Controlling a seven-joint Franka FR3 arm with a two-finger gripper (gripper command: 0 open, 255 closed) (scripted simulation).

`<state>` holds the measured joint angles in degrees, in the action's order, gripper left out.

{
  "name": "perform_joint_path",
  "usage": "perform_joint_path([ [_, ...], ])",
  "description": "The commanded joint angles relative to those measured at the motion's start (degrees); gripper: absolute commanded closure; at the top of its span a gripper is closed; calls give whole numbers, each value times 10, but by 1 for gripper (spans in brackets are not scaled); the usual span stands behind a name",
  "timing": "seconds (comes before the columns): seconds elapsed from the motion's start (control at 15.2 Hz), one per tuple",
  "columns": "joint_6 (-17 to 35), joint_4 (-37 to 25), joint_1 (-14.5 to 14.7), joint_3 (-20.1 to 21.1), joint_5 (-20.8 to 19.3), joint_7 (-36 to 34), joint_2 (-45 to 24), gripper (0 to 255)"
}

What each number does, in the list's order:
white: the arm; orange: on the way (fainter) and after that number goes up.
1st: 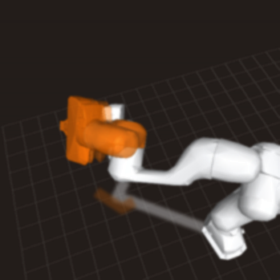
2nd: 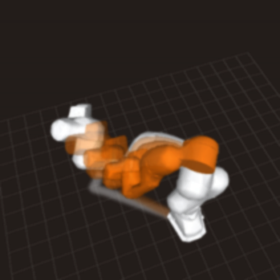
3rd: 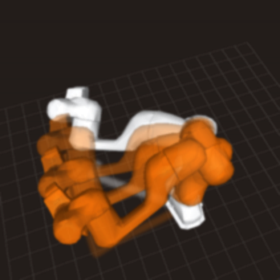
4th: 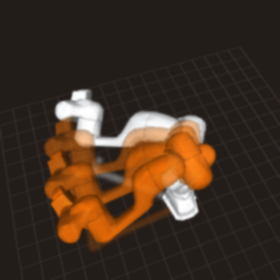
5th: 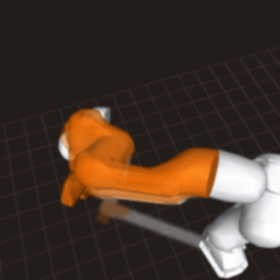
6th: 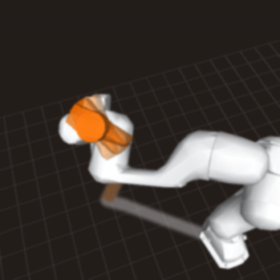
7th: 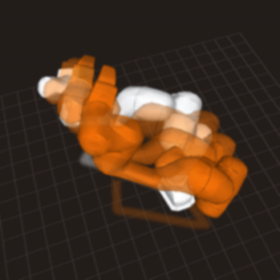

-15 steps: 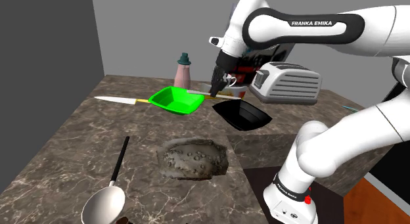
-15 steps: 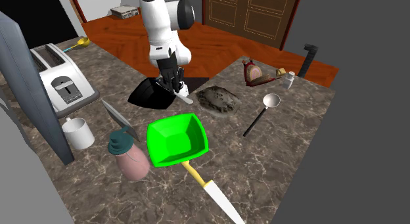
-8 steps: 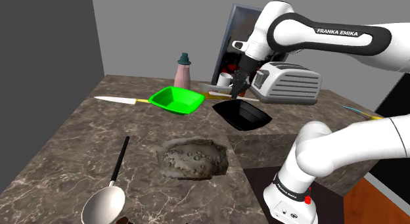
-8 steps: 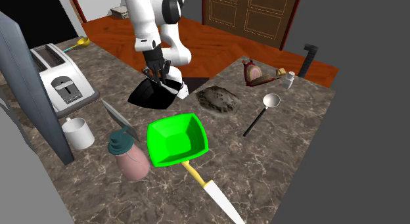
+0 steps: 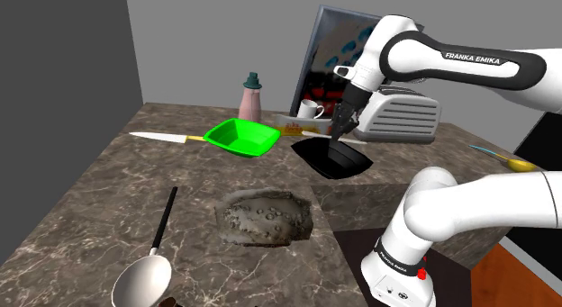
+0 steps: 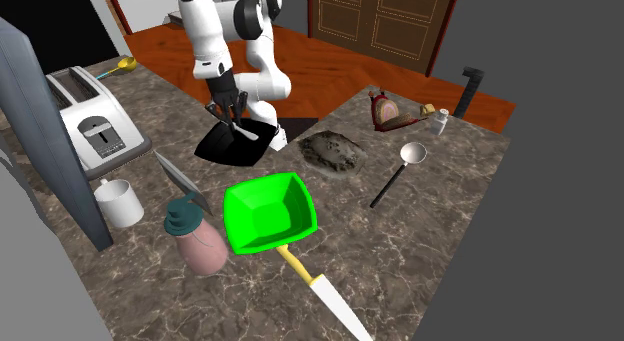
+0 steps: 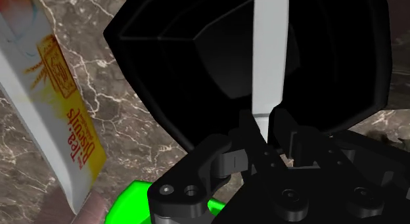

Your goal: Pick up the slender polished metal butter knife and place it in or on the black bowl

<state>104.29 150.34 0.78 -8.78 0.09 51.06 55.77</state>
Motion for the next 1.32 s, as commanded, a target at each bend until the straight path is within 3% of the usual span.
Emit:
perform_joint_path([
  [0.0, 12, 17, -2, -2, -2, 3, 5, 255],
  [0.59, 81, 91, -7, -10, -8, 10, 9, 255],
  [1.12, 81, 91, -8, -9, -7, 10, 9, 255],
  [1.19, 81, 91, -8, -9, -7, 10, 9, 0],
  [1.25, 81, 91, -8, -9, -7, 10, 9, 0],
])
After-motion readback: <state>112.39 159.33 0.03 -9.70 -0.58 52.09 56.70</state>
